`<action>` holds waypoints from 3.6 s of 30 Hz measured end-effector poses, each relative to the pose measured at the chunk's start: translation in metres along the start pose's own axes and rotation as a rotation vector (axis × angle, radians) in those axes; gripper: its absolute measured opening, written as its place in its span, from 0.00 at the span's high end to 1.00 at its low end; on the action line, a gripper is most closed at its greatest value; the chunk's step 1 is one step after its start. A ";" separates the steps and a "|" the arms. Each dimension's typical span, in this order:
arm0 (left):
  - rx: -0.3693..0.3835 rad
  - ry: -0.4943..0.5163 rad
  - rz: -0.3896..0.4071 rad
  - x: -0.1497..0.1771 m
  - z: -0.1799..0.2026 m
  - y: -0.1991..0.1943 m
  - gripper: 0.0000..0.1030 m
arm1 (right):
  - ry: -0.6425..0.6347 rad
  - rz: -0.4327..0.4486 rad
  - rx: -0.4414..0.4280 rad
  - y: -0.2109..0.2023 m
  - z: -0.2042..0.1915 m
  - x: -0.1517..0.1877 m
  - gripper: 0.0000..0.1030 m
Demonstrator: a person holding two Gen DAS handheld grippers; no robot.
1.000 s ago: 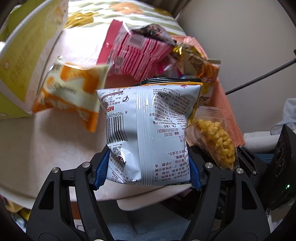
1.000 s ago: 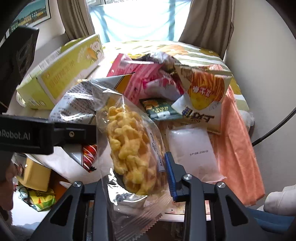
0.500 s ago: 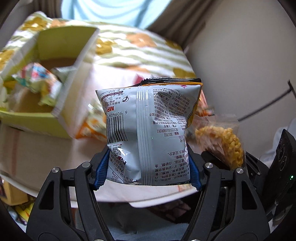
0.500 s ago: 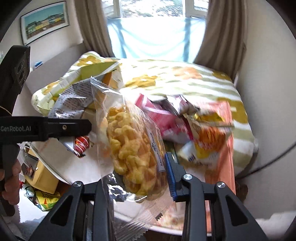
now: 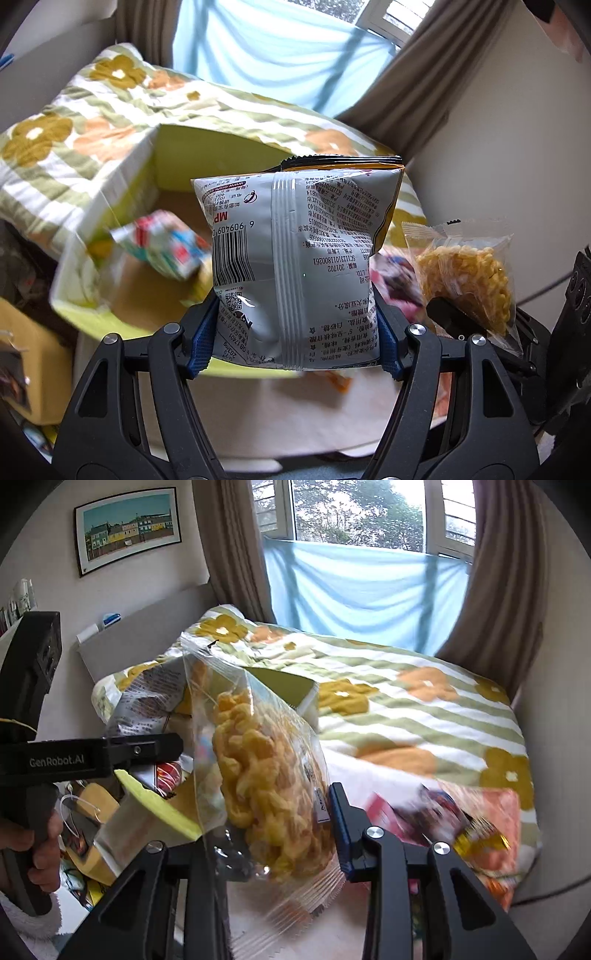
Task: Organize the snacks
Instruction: 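Carry both bags over the yellow box and release them inside, then grasp the orange cake packet with the left gripper while the right grasps the white packet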
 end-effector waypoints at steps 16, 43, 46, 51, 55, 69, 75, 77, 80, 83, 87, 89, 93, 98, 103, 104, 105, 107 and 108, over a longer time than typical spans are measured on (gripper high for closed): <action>0.010 0.077 -0.157 -0.109 -0.121 0.084 0.35 | 0.134 -0.064 0.052 0.111 -0.057 -0.084 0.70; -0.063 0.043 -0.186 -0.066 -0.152 0.070 0.00 | 0.197 -0.211 0.032 0.169 -0.057 -0.085 0.60; -0.088 0.045 -0.177 -0.063 -0.155 0.062 0.01 | 0.187 -0.165 0.023 0.165 -0.060 -0.088 0.16; -0.114 0.042 -0.157 -0.057 -0.167 0.050 0.01 | 0.151 -0.142 0.013 0.152 -0.071 -0.079 0.11; -0.114 0.050 -0.153 -0.050 -0.168 0.044 0.01 | 0.166 -0.158 0.017 0.146 -0.075 -0.067 0.11; -0.045 0.145 -0.120 -0.054 -0.143 0.015 0.01 | 0.223 -0.059 0.078 0.082 -0.087 -0.072 0.11; 0.040 0.259 -0.121 -0.050 -0.101 0.010 0.01 | 0.279 -0.020 0.143 0.044 -0.078 -0.057 0.11; 0.064 0.281 -0.121 -0.047 -0.087 0.009 0.01 | 0.288 -0.009 0.170 0.032 -0.071 -0.051 0.11; 0.089 0.319 -0.125 -0.038 -0.064 0.008 0.01 | 0.324 0.006 0.194 0.014 -0.056 -0.040 0.11; 0.103 0.343 -0.137 -0.028 -0.041 0.009 0.01 | 0.363 0.020 0.216 -0.004 -0.034 -0.027 0.11; 0.106 0.368 -0.131 -0.012 -0.007 0.007 0.01 | 0.402 0.048 0.212 -0.024 -0.007 -0.017 0.10; 0.104 0.370 -0.120 -0.004 0.009 0.006 0.01 | 0.405 0.060 0.207 -0.033 0.006 -0.012 0.10; 0.089 0.350 -0.133 0.016 0.045 0.016 0.01 | 0.393 0.060 0.212 -0.058 0.037 0.007 0.11; 0.045 0.352 -0.143 0.047 0.093 0.031 0.00 | 0.372 0.026 0.209 -0.077 0.081 0.039 0.10; -0.023 0.317 -0.142 0.082 0.122 0.051 0.00 | 0.344 -0.037 0.182 -0.079 0.118 0.078 0.10; -0.045 0.311 -0.140 0.090 0.125 0.056 0.00 | 0.333 -0.053 0.180 -0.078 0.124 0.085 0.10; -0.063 0.305 -0.138 0.097 0.128 0.061 0.00 | 0.320 -0.072 0.170 -0.075 0.130 0.094 0.10; -0.093 0.299 -0.131 0.108 0.130 0.071 0.00 | 0.306 -0.096 0.166 -0.071 0.142 0.109 0.10; -0.115 0.298 -0.132 0.116 0.132 0.078 0.00 | 0.302 -0.111 0.161 -0.066 0.148 0.117 0.10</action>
Point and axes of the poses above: each gripper's, at about its wrist camera, not at the fingertips, and y roughly the way its jaws point, z to its right, x to its underside, the point moved 7 cm from there along y, roughly the way its jaws point, and after that the axes turned 1 degree about -z, right-handed, at the moved point
